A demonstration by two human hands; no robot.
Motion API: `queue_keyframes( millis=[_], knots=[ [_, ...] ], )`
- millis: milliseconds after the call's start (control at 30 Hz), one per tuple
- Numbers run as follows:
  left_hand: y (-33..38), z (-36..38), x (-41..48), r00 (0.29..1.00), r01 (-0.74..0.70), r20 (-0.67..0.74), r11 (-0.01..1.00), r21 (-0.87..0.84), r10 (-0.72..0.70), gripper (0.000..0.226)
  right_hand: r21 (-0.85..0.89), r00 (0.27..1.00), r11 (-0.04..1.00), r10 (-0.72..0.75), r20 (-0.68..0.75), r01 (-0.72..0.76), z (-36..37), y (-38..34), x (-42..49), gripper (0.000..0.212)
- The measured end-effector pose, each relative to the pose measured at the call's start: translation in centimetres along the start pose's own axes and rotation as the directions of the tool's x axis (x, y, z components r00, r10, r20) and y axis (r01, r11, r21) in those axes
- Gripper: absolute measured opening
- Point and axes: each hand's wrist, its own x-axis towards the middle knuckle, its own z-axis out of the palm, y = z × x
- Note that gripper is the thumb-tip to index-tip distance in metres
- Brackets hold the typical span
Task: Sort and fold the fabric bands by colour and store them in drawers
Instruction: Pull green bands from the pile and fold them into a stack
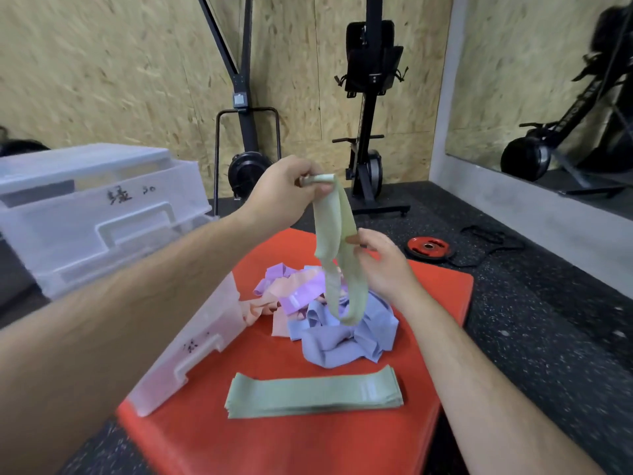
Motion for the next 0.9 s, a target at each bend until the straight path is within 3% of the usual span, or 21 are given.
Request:
queue_keyframes(
  millis=[100,200,300,400,467,567,667,767,900],
  knots=[
    [1.3,-0.8,-3.7,0.999,0.037,0.021,0.999,-0.019,-0.036,0.020,0.134,0.993,0.987,0.077,0.093,-0.090,-0.5,-1.1,-2.3,0.033],
    [1.5,-1.2,-8.3,0.993,0.111,0.072,0.969,-0.221,-0.098,0.020,0.267,0.988,0.955,0.102,0.119,-0.130,-1.1,-2.2,-4.6,0.031],
    [1.3,0.0,-13.0,0.991,0.124,0.075,0.973,-0.195,-0.111,0.016,0.420,0.981,0.889,0.140,0.133,-0.184,-1.3,-3.2,-6.2,0.024],
    [0.1,2.2,-17.3,0.986,0.158,0.092,0.962,-0.224,-0.140,0.019,0.445,0.985,0.882,0.104,0.140,-0.156,-1.2,-3.4,-7.6,0.036],
    [-0.9,3.4,-19.8,0.973,0.206,0.159,0.934,-0.293,-0.165,0.028,0.441,0.990,0.889,0.081,0.114,-0.124,-1.1,-3.3,-8.5,0.023],
    [-1.2,3.8,-21.2,0.957,0.253,0.228,0.897,-0.362,-0.178,0.041,0.368,0.992,0.927,0.027,0.125,-0.071,-0.9,-3.7,-9.6,0.013],
    [-1.2,2.8,-21.2,0.960,0.277,0.067,0.873,-0.402,-0.273,0.029,0.305,0.984,0.950,0.018,0.178,-0.073,-0.5,-4.2,-10.6,0.011],
    [-1.2,2.8,-21.4,0.948,0.297,0.007,0.875,-0.383,-0.319,0.027,0.186,0.989,0.982,0.006,0.146,-0.033,0.5,-4.3,-11.5,0.009],
    [-0.9,3.1,-21.4,0.924,0.354,0.072,0.773,-0.526,-0.375,0.030,-0.072,0.971,0.973,-0.210,0.118,0.219,2.5,-4.3,-12.2,0.006]
  ],
)
